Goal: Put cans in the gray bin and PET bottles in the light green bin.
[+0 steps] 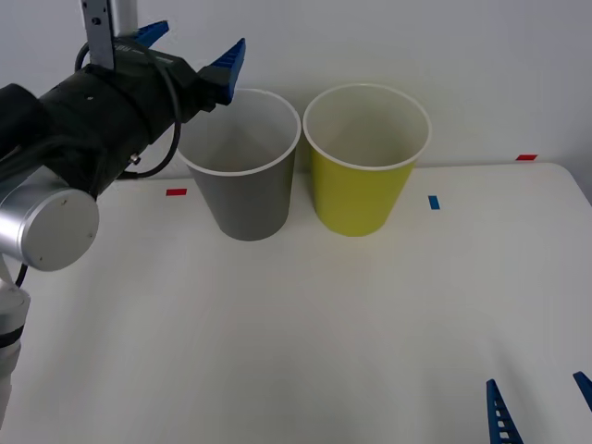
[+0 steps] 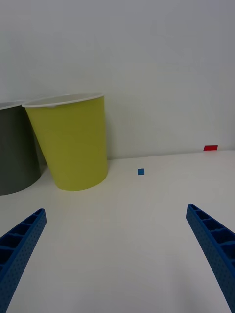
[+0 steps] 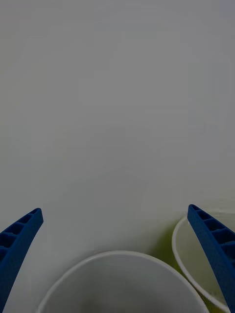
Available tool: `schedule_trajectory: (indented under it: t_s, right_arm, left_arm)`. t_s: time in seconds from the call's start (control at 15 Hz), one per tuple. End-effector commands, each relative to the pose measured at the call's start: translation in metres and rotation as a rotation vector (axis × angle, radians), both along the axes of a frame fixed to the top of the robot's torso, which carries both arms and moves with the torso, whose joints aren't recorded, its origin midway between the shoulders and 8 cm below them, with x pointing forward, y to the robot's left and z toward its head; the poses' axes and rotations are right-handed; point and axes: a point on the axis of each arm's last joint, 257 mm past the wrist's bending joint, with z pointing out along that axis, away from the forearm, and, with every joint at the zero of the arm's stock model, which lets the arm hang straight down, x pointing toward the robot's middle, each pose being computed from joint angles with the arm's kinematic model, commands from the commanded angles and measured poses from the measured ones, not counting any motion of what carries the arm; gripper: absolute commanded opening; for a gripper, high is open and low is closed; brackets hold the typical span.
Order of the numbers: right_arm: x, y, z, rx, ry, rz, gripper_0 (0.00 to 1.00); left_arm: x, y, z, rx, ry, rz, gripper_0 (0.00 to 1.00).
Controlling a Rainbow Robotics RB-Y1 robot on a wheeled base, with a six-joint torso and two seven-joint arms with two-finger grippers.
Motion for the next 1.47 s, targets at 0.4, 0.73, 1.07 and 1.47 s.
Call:
schedule_trajectory:
  t_s: [0.4, 0.73, 1.07, 1.47]
  right_arm:
    - [0.0, 0.0, 0.0, 0.0, 0.0, 0.0, 1.0]
    - [0.0, 0.0, 0.0, 0.0, 0.0, 0.0, 1.0]
    - [0.0, 0.0, 0.0, 0.0, 0.0, 0.0, 1.0]
    - [0.0, 0.0, 0.0, 0.0, 0.0, 0.0, 1.0]
  left_arm:
    - [-0.079, 0.069, -0.061, -0.024, 0.033, 0.139, 1.0]
    - [-0.11, 0.107, -0.09, -0.068, -0.009, 0.221, 1.0]
    - [-0.148, 0.132, -0.117, -0.084, -0.027, 0.29, 1.0]
    - [-0.195, 0.147, -0.139, -0.089, -0.05, 0.354, 1.0]
